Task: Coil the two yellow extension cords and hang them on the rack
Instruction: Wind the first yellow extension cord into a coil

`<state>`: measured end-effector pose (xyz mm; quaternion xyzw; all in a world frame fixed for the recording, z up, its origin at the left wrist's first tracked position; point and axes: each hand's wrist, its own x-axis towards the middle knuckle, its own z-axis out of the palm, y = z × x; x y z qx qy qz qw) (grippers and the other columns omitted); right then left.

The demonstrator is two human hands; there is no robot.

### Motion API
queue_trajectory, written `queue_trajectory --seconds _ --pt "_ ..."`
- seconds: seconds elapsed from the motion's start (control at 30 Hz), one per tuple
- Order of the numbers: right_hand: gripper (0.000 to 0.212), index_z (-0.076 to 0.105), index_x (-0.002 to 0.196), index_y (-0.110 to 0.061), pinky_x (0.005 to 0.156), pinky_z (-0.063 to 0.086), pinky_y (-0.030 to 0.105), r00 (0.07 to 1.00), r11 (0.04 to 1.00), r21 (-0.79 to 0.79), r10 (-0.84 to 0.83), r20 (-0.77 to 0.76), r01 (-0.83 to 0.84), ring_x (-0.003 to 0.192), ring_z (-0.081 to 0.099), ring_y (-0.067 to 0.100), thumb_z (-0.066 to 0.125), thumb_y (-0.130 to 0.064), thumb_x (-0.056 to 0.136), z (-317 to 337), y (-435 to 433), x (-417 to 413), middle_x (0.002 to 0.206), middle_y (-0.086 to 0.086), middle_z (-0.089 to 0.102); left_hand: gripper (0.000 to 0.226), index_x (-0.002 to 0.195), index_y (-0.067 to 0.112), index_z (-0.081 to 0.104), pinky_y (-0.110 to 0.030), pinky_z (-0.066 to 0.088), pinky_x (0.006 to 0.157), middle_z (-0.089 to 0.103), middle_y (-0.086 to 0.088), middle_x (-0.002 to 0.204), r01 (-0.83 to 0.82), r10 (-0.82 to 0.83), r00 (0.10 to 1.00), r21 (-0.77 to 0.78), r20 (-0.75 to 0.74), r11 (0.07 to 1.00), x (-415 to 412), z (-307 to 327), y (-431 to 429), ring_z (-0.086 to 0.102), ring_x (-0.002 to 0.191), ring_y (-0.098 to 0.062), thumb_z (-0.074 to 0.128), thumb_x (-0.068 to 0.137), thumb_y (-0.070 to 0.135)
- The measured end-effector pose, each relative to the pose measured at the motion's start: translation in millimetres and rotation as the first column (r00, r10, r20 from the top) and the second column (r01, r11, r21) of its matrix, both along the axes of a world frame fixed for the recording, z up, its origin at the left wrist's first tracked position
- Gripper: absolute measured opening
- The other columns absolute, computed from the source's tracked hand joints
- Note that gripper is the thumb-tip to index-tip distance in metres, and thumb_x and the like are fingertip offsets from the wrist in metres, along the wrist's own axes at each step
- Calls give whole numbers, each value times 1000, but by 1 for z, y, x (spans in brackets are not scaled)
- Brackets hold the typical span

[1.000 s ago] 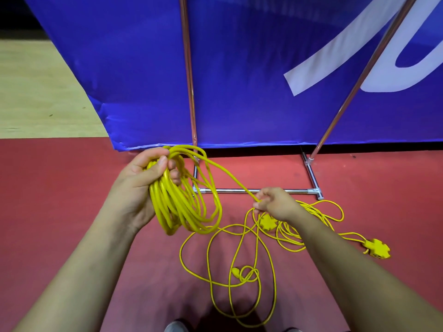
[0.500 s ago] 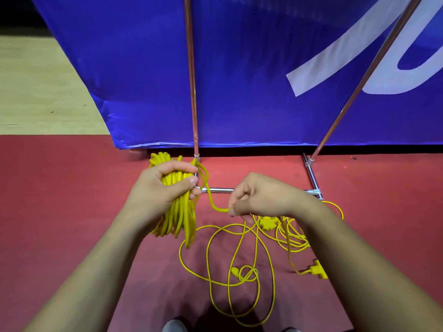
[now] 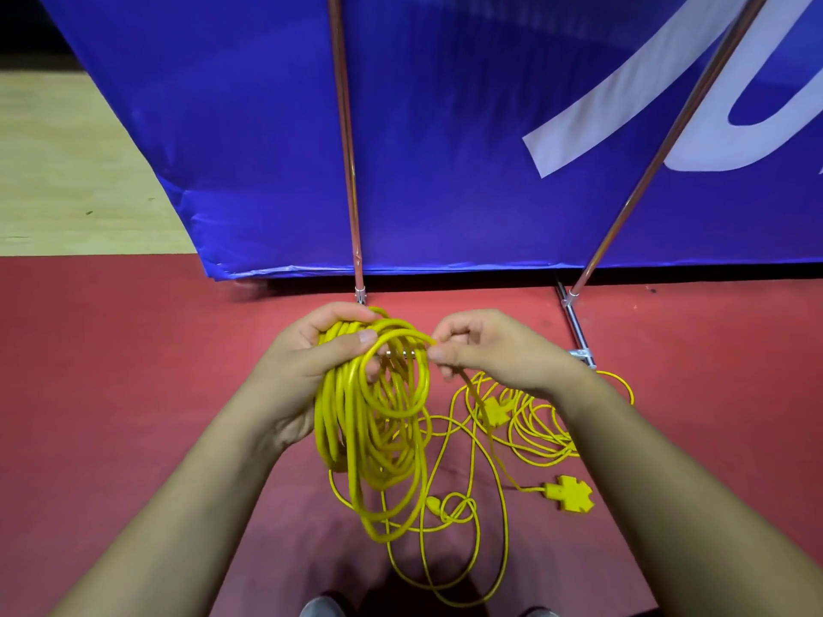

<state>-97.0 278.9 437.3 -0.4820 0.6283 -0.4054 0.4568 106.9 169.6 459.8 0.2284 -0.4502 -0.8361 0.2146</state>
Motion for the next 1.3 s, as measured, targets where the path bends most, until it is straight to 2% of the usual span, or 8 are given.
queue_trajectory --seconds 0.27,0.53,0.63,0.8,0.9,1.0,1.2,1.3 --pt "3 64 87 -5 46 32 17 979 976 -82 -205 -16 203 45 39 6 64 -5 90 0 5 -7 59 5 57 51 88 11 67 -37 58 52 66 -21 72 66 -69 993 30 93 997 8 2 -7 70 59 -28 94 45 18" --pt "9 71 81 -10 56 41 24 888 986 -145 7 -460 -83 54 49 4 68 -16 87 35 -6 37 57 -7 57 56 95 9 68 -33 58 55 65 -21 77 175 -182 974 62 135 983 9 -1 1 69 60 -28 94 47 21" --pt "14 67 81 -8 54 37 20 937 989 -142 -7 -350 -46 53 46 3 70 -20 87 29 -5 36 59 -5 57 53 93 11 68 -27 53 48 62 -15 73 191 -197 975 65 101 979 11 1 -3 62 51 -21 94 47 21" --pt "15 59 86 -7 64 37 27 947 975 165 186 -261 -146 65 45 8 65 -20 91 -13 6 1 70 11 54 51 89 15 66 -27 52 49 62 -13 73 119 -120 992 49 29 992 13 1 -10 59 52 -19 95 47 21" --pt "4 58 95 -6 55 39 12 993 986 167 20 -115 -1 55 55 0 61 -9 94 -29 14 -9 77 14 65 52 88 15 67 -28 54 52 63 -14 73 89 -92 995 53 40 995 15 -1 -16 61 53 -20 95 45 21" --pt "6 60 94 -9 50 39 20 984 983 37 -179 21 178 50 53 12 61 -4 92 -26 8 -12 64 5 61 57 91 11 67 -31 56 55 64 -16 76 100 -107 989 72 103 992 17 -2 -18 63 57 -23 95 43 22" --pt "5 73 87 -5 55 37 12 978 990 -119 -101 -182 80 54 50 1 69 -5 86 8 -2 8 61 1 61 60 93 11 68 -32 56 56 65 -19 73 141 -152 976 76 154 987 16 -5 -13 67 59 -26 95 44 30" --pt "4 74 86 -9 62 46 24 963 987 -163 -28 -267 -16 61 56 11 70 -7 85 22 -7 27 65 2 65 57 93 13 69 -31 55 52 65 -18 76 197 -206 965 66 163 978 15 -4 -8 65 57 -24 96 43 25"
